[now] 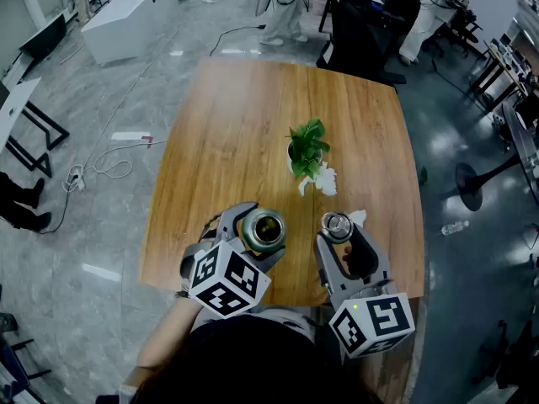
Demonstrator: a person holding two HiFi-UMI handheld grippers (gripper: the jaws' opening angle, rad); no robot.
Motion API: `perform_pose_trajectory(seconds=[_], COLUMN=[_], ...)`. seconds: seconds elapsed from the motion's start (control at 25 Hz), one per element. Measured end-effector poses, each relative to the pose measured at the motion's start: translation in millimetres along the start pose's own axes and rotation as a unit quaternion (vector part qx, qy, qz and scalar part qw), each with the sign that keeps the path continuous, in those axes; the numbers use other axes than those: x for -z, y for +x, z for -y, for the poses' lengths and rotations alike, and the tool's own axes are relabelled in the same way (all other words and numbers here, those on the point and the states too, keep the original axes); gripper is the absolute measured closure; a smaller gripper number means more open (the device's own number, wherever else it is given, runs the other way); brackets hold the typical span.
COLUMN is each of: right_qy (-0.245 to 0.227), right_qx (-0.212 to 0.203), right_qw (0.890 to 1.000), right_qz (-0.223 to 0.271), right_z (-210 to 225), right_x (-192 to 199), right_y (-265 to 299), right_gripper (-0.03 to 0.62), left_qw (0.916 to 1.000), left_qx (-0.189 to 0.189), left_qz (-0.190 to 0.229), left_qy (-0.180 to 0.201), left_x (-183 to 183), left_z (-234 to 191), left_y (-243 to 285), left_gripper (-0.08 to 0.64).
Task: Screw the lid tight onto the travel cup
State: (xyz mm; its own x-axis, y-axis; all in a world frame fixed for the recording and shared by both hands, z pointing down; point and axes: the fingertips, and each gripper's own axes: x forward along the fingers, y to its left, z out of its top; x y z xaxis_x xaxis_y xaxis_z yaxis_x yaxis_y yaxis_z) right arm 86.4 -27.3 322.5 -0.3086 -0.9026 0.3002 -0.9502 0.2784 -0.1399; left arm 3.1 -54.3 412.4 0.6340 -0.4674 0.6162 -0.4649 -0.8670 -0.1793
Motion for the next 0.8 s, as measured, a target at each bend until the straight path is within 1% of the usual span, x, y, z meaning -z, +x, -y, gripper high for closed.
perform_pose_trajectory(seconds=[0.24,0.32,0.4,0.44,0.52,0.64,0.68,0.72,0.8], right_qy=[0.002,0.011,0.022,0.025,0.023,0.009,0.001,-0.010,-0.035], right_qx=[-0.001,-0.001,-0.012,-0.026,-0.076,-0.169,-0.194,-0.210,-0.227], right_qw=[1.000,1.000,1.000,0.999,0.996,0.983,0.978,0.975,0.971], right_qz=[0.001,0.007,0.018,0.027,0.049,0.075,0.077,0.077,0.071], right_z=[-2.8,-1.6,-2.9,-6.4,-20.2,-50.5,-59.7,-67.3,-78.1], right_x=[1.6,0.6,-2.5,-5.6,-14.8,-27.6,-29.3,-29.5,-26.9], right_y=[-3.4,-4.4,-6.3,-7.9,-13.0,-20.4,-21.4,-21.3,-18.4], right_gripper=[0.352,0.351,0.351,0.351,0.351,0.351,0.351,0.351,0.352], left_qw=[1.0000,1.0000,0.9999,0.9999,0.9996,0.9982,0.9972,0.9960,0.9934], left_qx=[0.005,0.007,0.011,0.014,0.025,0.055,0.069,0.083,0.106], left_qz=[0.000,-0.001,-0.004,-0.005,-0.008,-0.007,-0.006,-0.004,-0.001], left_qy=[0.000,0.001,0.001,0.002,0.007,0.021,0.028,0.033,0.044], left_x=[3.1,3.9,5.3,6.0,6.8,5.0,3.8,2.5,0.2], left_z=[5.2,6.5,8.1,9.4,14.1,27.0,32.3,37.4,46.1], left_y=[-0.5,-0.1,0.8,1.6,3.9,6.4,6.0,5.1,3.1], left_gripper=[0.163,0.163,0.163,0.163,0.163,0.163,0.163,0.163,0.163])
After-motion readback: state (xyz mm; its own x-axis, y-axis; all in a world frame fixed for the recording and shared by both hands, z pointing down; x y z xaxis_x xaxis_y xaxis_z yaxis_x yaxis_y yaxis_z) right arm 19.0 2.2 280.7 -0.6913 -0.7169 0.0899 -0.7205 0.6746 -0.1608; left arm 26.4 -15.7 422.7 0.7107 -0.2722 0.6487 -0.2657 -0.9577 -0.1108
